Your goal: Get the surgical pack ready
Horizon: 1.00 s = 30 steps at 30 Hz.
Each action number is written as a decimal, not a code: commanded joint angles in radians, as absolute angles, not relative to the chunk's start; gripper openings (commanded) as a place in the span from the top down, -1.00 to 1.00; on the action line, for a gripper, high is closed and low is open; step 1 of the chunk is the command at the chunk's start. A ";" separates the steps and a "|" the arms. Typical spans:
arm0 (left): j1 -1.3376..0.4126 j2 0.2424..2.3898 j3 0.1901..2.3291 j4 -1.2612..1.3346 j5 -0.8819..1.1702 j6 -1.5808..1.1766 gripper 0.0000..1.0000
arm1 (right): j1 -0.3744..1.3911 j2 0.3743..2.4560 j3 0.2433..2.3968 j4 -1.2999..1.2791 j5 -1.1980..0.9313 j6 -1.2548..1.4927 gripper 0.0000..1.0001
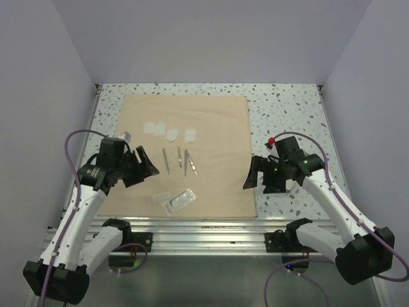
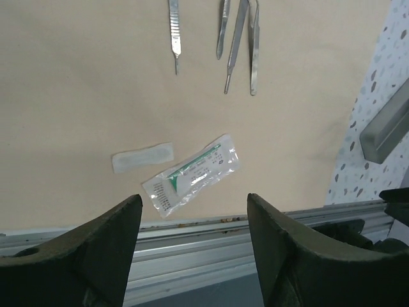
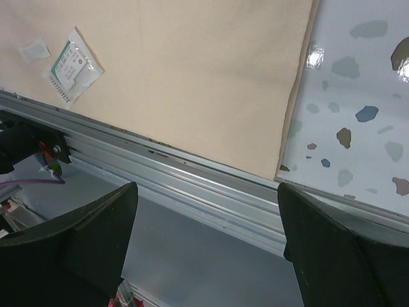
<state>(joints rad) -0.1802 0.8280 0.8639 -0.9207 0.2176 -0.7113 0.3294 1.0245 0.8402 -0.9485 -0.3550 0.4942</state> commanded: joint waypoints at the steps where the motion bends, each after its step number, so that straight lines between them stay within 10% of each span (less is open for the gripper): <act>1: -0.204 0.865 0.871 -0.928 0.169 -0.617 -0.40 | 0.337 1.065 0.874 -0.894 -0.386 0.472 -0.87; 30: -0.483 1.644 1.258 -0.735 -0.020 -0.903 0.21 | 0.399 1.367 0.977 -0.768 -0.362 0.494 -0.81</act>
